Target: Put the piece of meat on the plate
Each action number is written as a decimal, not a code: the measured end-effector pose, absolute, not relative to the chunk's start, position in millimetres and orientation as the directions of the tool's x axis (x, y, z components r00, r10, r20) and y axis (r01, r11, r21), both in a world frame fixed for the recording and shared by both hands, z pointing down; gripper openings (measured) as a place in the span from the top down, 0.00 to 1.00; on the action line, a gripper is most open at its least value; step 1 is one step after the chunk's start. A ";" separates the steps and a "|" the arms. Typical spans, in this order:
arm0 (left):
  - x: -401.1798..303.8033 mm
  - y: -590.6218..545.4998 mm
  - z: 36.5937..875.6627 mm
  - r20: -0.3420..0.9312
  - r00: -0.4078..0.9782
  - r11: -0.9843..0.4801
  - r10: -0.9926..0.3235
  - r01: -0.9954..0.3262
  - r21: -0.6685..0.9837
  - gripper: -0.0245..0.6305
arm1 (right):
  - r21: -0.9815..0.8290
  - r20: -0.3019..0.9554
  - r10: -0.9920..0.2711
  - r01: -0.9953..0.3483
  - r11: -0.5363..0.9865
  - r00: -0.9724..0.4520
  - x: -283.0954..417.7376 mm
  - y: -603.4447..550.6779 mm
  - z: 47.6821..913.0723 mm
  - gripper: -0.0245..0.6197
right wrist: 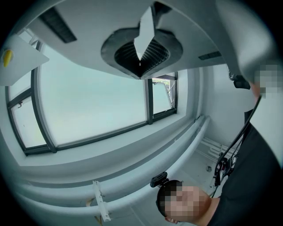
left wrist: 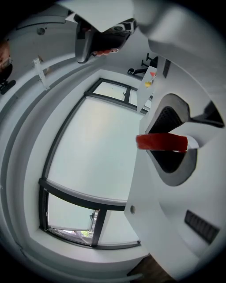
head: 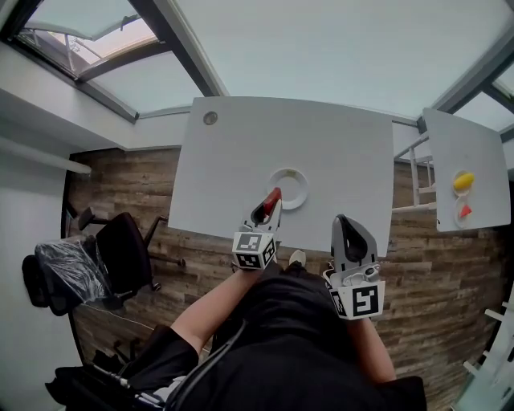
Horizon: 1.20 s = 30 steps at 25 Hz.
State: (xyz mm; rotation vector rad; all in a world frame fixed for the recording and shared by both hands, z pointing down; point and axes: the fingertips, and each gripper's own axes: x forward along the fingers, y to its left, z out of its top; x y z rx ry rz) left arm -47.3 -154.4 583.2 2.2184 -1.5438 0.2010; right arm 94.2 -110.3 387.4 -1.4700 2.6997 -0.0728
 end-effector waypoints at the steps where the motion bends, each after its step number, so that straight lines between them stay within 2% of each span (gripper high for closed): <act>1: -48.8 -157.4 590.5 0.368 0.368 -0.282 -0.854 -0.922 0.266 0.82 | -0.071 -0.036 -0.837 -0.834 0.547 -0.546 92.1 -111.1 386.5 0.96; 9: -47.6 -182.1 641.9 0.451 0.386 -0.296 -0.805 -0.919 0.259 0.82 | -0.059 -0.012 -0.832 -0.830 0.555 -0.555 84.8 -113.4 391.1 0.96; 15: -40.1 -195.3 682.4 0.508 0.416 -0.269 -0.754 -0.901 0.339 0.82 | -0.058 0.019 -0.838 -0.837 0.544 -0.545 92.7 -113.7 399.0 0.96; 21: -39.4 -200.8 718.2 0.576 0.455 -0.312 -0.680 -0.889 0.334 0.82 | -0.062 0.044 -0.843 -0.844 0.533 -0.536 79.4 -116.6 405.2 0.96; 26: -32.0 -201.6 745.0 0.624 0.447 -0.261 -0.641 -0.891 0.371 0.82 | -0.087 0.055 -0.849 -0.850 0.520 -0.525 84.5 -116.9 405.2 0.96; 30: -27.8 -205.0 759.2 0.642 0.470 -0.281 -0.606 -0.881 0.380 0.82 | -0.090 0.073 -0.856 -0.858 0.505 -0.512 83.3 -119.3 411.2 0.96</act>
